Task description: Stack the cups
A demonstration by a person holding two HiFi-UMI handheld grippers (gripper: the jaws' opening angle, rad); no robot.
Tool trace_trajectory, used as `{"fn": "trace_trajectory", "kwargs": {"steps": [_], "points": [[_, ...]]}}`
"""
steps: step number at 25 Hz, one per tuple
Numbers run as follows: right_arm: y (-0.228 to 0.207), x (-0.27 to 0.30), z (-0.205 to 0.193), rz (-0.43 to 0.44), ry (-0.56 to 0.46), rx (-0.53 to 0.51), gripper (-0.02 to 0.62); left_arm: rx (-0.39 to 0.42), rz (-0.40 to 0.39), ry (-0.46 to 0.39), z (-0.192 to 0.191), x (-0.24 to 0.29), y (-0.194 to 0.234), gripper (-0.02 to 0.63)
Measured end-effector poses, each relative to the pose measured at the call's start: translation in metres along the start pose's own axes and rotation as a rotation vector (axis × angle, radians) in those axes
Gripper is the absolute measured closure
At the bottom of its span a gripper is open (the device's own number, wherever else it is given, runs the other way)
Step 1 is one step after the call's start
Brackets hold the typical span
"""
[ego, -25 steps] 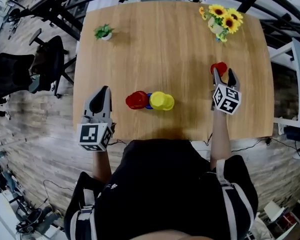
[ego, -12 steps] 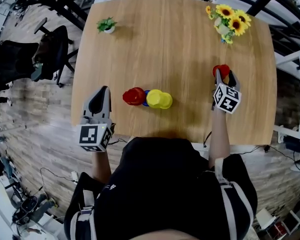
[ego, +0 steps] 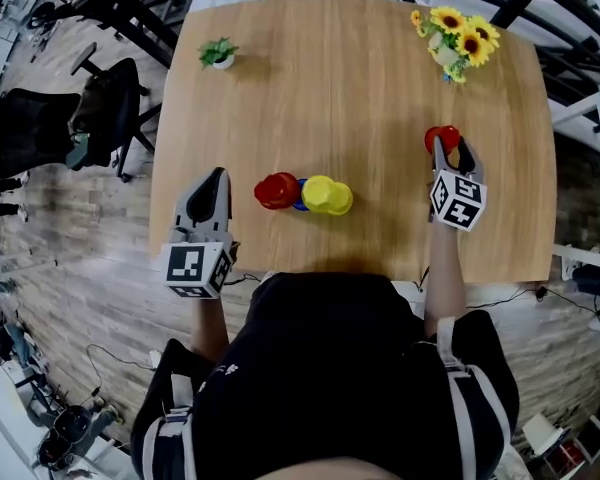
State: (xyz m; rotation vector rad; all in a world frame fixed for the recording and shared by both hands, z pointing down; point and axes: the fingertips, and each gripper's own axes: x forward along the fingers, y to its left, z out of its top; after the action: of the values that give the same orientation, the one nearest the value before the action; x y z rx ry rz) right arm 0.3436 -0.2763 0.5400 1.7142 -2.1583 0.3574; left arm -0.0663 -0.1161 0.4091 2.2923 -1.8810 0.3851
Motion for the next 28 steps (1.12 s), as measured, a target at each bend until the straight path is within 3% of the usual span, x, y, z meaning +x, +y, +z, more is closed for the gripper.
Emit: {"fn": "trace_trajectory", "kwargs": {"steps": [7,14,28], "points": [[0.052,-0.032,0.019,0.072,-0.041,0.014,0.376,0.023,-0.065,-0.018,0.002,0.000,0.017,0.592],[0.116,-0.064,0.042,0.172,-0.087,-0.002,0.376,-0.004,-0.123,-0.040,-0.004,-0.004,0.028,0.592],[0.238,-0.127,0.096,0.412,-0.156,-0.149,0.376,-0.035,-0.211,-0.084,-0.009,-0.011,0.038,0.592]]}}
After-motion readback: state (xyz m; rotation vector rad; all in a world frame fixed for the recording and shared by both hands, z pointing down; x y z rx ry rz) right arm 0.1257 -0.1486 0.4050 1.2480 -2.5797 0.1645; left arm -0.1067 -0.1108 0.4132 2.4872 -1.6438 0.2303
